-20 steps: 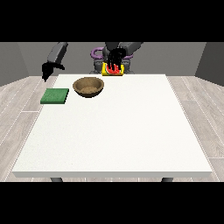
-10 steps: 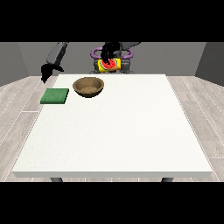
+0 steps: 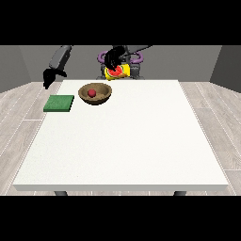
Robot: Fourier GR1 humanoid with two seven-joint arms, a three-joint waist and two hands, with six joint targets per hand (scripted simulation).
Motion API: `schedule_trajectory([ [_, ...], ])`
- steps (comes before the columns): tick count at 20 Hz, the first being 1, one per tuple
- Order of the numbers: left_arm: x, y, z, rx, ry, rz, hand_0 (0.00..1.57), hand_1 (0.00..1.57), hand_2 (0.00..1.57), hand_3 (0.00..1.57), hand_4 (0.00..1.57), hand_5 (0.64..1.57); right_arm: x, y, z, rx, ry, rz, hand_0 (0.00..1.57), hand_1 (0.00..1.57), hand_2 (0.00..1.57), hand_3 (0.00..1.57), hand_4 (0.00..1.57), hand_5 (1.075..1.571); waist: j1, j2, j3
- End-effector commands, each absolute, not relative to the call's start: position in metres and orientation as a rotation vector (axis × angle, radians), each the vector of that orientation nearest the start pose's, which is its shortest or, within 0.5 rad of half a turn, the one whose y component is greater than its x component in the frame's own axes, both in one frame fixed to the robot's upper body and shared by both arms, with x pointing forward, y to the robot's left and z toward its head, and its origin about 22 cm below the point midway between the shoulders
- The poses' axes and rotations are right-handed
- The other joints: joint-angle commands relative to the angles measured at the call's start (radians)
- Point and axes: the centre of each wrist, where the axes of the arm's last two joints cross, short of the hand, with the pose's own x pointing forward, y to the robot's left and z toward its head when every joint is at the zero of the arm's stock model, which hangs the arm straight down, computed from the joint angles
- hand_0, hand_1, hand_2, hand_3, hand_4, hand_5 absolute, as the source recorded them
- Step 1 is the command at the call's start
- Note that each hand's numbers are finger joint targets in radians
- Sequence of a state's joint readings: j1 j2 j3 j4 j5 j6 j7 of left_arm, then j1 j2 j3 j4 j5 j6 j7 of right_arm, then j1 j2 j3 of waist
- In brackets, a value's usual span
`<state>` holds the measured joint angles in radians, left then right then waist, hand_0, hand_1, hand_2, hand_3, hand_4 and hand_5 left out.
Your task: Pick the cup and pour the ball into the bowl, then pick the bowl and place it on the pad
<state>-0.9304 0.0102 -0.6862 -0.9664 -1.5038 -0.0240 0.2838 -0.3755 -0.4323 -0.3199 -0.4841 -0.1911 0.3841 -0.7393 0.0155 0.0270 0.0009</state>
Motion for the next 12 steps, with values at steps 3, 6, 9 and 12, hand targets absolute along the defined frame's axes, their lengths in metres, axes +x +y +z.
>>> schedule_trajectory([
  [3,0.342,-0.008,0.115,-1.729,1.874,2.183,1.45,1.45,1.57,1.57,1.09,1.547,0.274,-0.422,-0.07,-0.017,-1.782,-0.167,0.0,0.0,0.3,0.41,0.43,1.529,0.02,0.012,-0.0001],
  [6,0.344,0.01,0.12,-1.638,1.967,2.212,1.05,1.05,1.57,1.57,1.05,1.56,0.255,-0.416,-0.091,0.023,-1.638,-0.179,0.0,0.0,0.28,0.2,0.74,1.555,0.066,-0.026,-0.0003],
  [9,0.365,0.067,0.125,-1.765,2.284,2.12,0.0,0.0,1.57,1.57,0.96,1.568,0.223,-0.427,-0.106,0.013,-1.579,-0.192,0.0,0.0,0.3,0.25,0.73,1.554,0.087,-0.061,-0.0019],
  [12,0.369,0.127,0.093,-1.908,2.472,2.03,0.0,0.0,1.57,1.57,0.77,1.51,0.209,-0.443,-0.102,0.023,-1.632,-0.2,0.0,0.0,0.3,0.25,0.73,1.554,0.081,-0.021,-0.0033],
])
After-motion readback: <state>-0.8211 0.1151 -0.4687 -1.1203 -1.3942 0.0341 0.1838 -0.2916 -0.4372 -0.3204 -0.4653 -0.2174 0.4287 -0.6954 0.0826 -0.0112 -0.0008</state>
